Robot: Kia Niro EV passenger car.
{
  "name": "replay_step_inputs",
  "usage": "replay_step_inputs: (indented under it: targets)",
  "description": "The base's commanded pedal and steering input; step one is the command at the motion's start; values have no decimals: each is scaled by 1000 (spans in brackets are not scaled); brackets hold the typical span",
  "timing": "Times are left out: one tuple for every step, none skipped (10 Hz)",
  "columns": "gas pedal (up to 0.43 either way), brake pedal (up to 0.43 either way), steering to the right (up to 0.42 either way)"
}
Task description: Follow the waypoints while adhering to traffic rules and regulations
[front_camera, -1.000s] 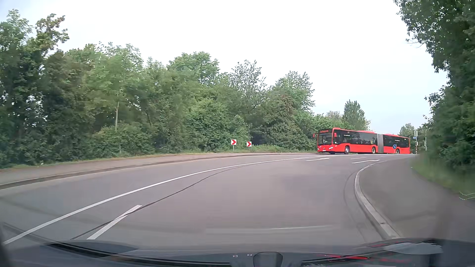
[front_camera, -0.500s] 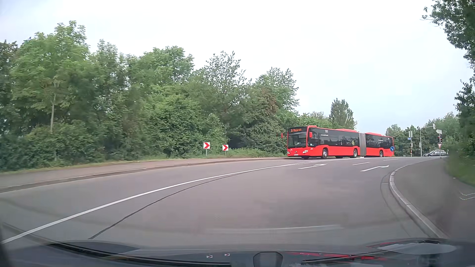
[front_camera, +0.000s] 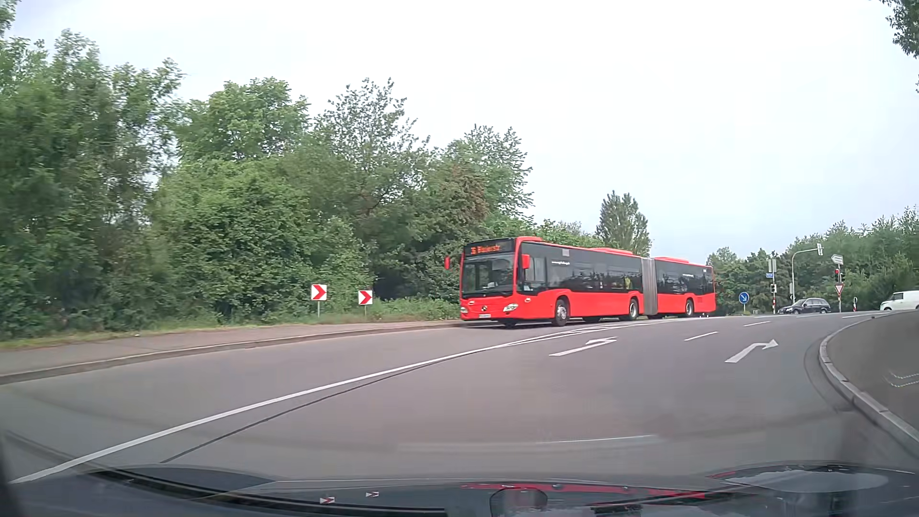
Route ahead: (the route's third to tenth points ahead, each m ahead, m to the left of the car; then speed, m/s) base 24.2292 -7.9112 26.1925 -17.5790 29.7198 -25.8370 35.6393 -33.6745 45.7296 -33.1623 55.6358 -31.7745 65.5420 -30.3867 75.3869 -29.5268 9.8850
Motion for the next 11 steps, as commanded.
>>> replay_step_inputs:
  targets:
    - [0,0,113]
    - [0,0,114]
    - [0,0,115]
    - [0,12,116]
    - [0,24,118]
    - [0,43,122]
    - [0,61,127]
    - [0,79,130]
    - [0,91,131]
    - [0,104,133]
    - [0,110,136]
